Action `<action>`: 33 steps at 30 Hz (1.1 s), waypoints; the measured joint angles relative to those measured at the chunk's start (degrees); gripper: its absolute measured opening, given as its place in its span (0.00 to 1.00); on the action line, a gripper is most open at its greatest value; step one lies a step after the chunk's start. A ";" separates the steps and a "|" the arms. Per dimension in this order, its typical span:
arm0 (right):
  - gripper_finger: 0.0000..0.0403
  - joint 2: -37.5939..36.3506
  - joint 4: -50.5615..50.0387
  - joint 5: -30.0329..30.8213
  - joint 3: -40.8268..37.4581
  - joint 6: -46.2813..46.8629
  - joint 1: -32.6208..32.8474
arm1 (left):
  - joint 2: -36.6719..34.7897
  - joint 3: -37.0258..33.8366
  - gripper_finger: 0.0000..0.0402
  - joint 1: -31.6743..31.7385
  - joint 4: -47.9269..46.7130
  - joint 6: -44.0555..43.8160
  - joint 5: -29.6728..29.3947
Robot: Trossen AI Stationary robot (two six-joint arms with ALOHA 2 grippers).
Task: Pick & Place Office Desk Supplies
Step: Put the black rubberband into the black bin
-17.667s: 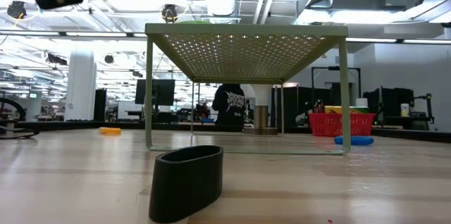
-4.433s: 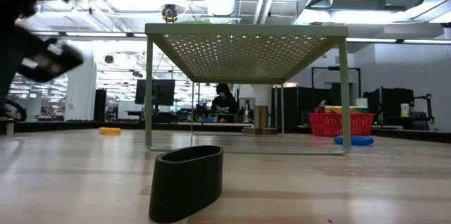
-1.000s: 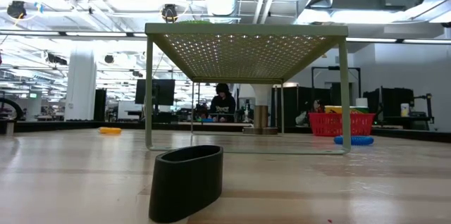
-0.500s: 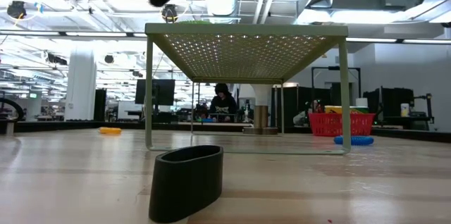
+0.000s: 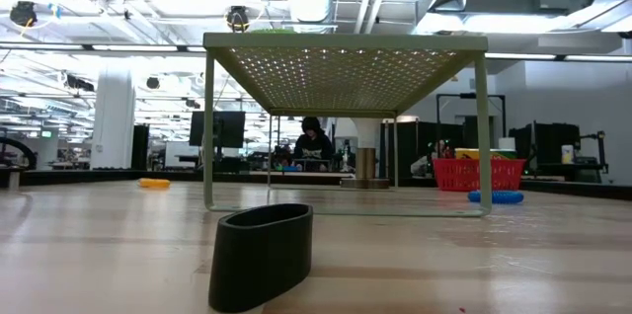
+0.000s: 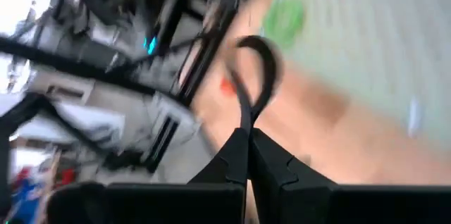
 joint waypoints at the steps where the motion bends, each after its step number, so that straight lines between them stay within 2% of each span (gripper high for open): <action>1: 0.00 0.05 -1.91 0.03 0.41 3.07 2.35 | -0.95 0.00 0.25 -0.96 -1.49 -0.97 -1.39; 5: 0.00 0.12 -13.86 -0.09 4.35 16.47 11.18 | -3.18 0.00 0.25 -3.22 -6.48 -2.43 -5.84; 8: 0.00 0.23 -28.02 -0.54 7.86 28.11 16.53 | -3.36 0.00 0.25 -3.15 -8.63 -2.72 -8.01; 11: 0.00 0.12 -42.30 -5.44 11.66 38.97 20.65 | -3.03 0.00 0.25 -3.07 -10.67 -3.16 -10.41; 14: 0.00 0.21 -50.60 -12.45 12.43 43.76 22.71 | -2.75 0.00 0.25 -2.96 -11.86 -3.22 -13.24; 18: 0.00 0.23 -54.77 -20.87 12.54 44.06 22.11 | -2.77 0.00 0.25 -2.87 -12.52 -3.64 -15.84; 23: 0.00 1.66 -59.66 -28.20 12.54 43.84 21.66 | -2.77 0.00 0.25 -2.87 -13.34 -4.19 -17.40; 28: 0.00 4.05 -59.86 -31.33 10.65 43.23 22.18 | -2.77 0.00 0.25 -2.87 -13.97 -4.08 -20.52; 33: 0.00 6.19 -54.07 -34.57 5.93 44.10 23.16 | -2.77 0.00 0.25 -2.87 -14.01 -4.05 -21.52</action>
